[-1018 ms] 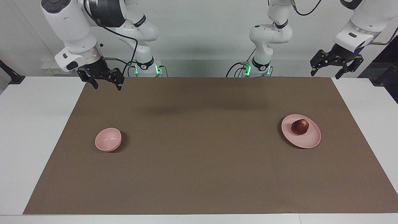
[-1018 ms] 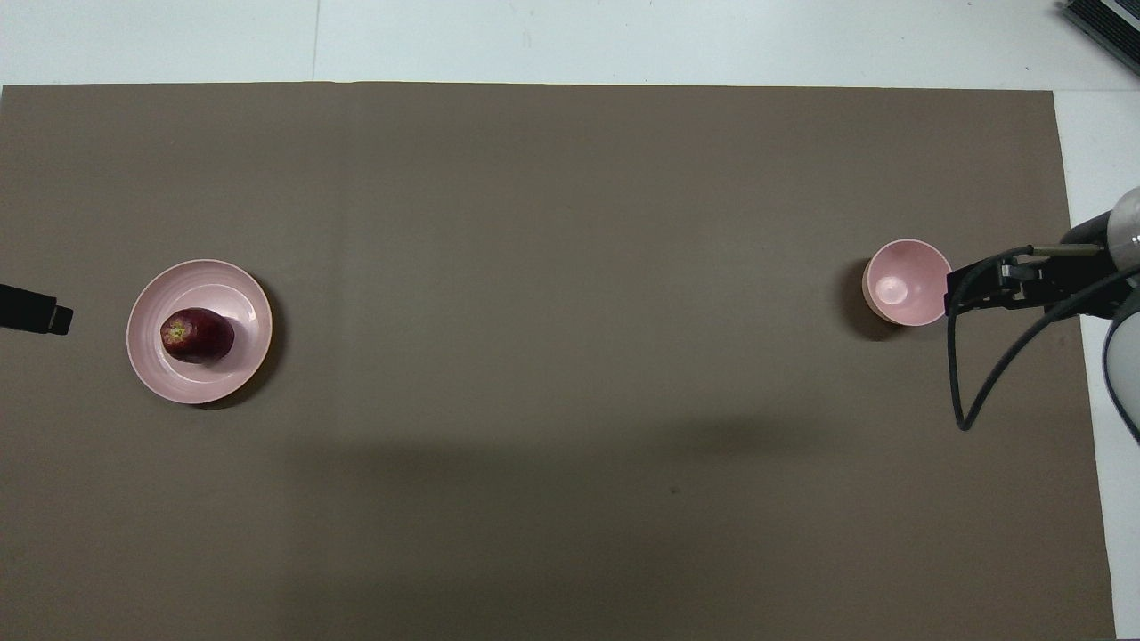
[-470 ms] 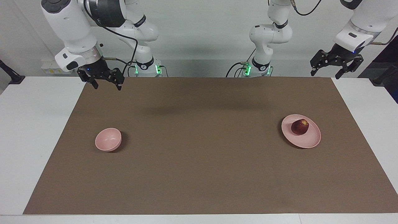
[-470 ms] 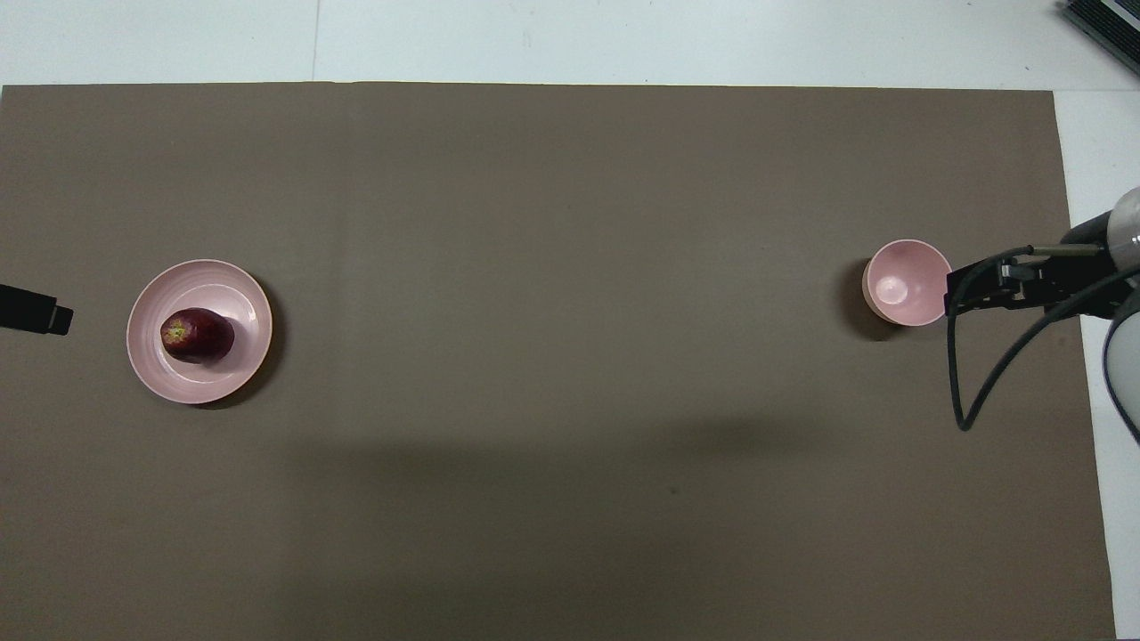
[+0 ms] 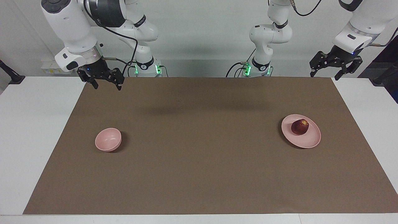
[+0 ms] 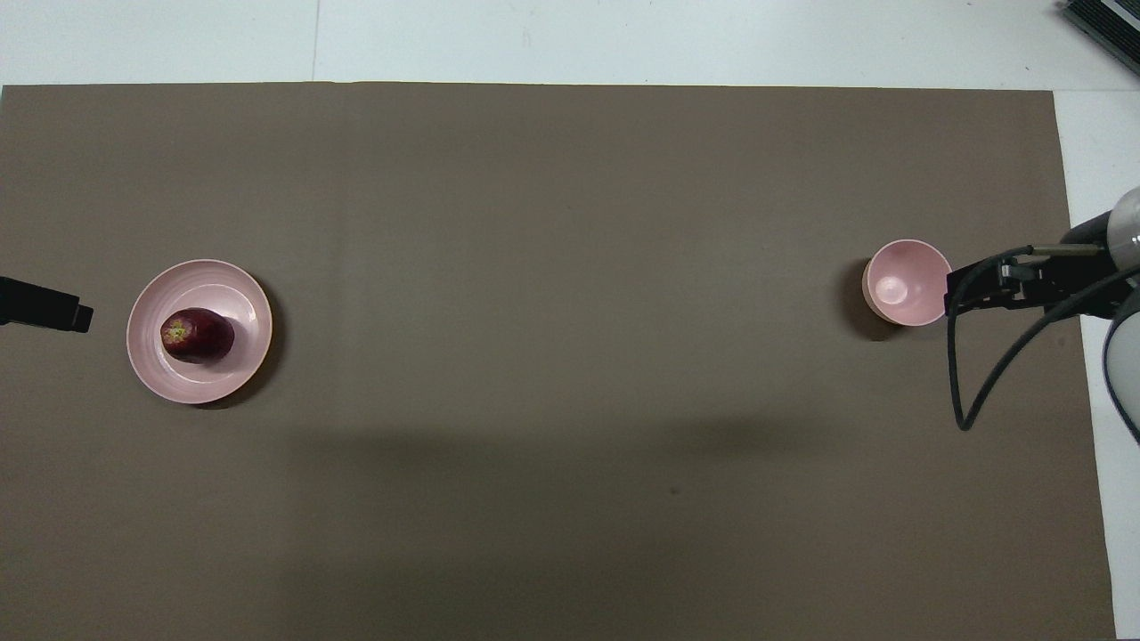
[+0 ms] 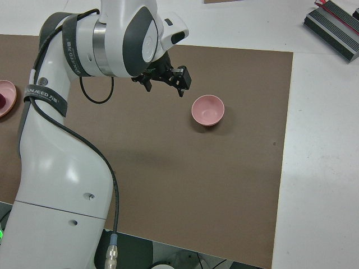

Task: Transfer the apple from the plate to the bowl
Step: 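Lower the left gripper onto the red apple on the plate and close, then lift the apple with the left gripper while the right gripper reaches toward it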

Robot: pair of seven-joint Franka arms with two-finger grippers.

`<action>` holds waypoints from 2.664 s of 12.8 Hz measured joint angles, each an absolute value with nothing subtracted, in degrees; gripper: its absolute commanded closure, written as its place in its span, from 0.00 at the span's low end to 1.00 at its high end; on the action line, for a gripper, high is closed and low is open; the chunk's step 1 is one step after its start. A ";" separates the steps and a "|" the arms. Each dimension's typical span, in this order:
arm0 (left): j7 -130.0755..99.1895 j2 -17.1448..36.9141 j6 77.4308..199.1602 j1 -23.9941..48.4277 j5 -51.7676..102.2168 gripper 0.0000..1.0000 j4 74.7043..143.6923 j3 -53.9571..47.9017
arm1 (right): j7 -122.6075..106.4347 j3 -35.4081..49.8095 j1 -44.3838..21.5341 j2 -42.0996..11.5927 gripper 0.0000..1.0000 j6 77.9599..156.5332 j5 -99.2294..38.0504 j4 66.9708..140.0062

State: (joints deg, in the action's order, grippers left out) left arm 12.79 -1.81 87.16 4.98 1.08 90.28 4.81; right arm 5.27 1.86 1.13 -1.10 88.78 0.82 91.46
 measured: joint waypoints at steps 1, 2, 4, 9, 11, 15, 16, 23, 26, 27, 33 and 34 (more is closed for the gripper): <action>12.88 -1.80 88.98 4.98 1.08 0.00 92.10 4.80 | 5.27 1.86 1.13 -1.10 0.00 88.78 0.82 91.46; 12.96 -1.79 91.26 4.98 1.08 0.00 94.23 4.79 | 5.27 1.86 1.13 -1.10 0.00 88.78 0.82 91.46; 13.06 -1.77 95.58 4.98 1.10 0.00 98.43 4.79 | 5.27 1.86 1.13 -1.10 0.00 88.78 0.82 91.46; 17.46 -1.94 105.29 4.59 1.10 0.00 107.12 5.15 | 5.27 1.86 1.13 -1.10 0.00 88.78 0.82 91.46; 18.72 -1.98 108.87 4.03 1.10 0.00 110.70 5.22 | 5.27 1.86 1.13 -1.10 0.00 88.78 0.82 91.46; 20.43 -2.06 115.25 2.87 1.10 0.00 116.79 5.34 | 5.27 1.86 1.13 -1.10 0.00 88.78 0.82 91.46; 20.74 -2.03 117.15 2.68 1.10 0.00 118.36 5.33 | 5.27 1.86 1.13 -1.10 0.00 88.78 0.82 91.46; 20.97 4.27 139.27 2.66 1.10 0.00 126.14 5.24 | 5.27 1.77 1.20 -1.10 0.00 88.79 0.89 91.46; 20.97 7.23 141.77 2.47 1.10 0.26 126.16 5.31 | 5.72 1.74 1.18 -1.09 0.00 89.26 -0.71 91.75; 20.97 7.51 141.78 2.33 1.10 0.48 126.21 5.33 | 7.47 1.81 1.07 -1.04 0.00 89.26 -2.47 92.09; 21.21 7.35 141.73 2.17 1.11 1.00 126.28 5.28 | 27.06 2.70 0.26 -0.69 0.00 89.25 -13.84 97.96; 21.56 7.35 141.73 2.17 1.11 1.00 126.28 5.25 | 30.89 2.72 -0.02 -0.65 0.00 89.25 -15.50 98.79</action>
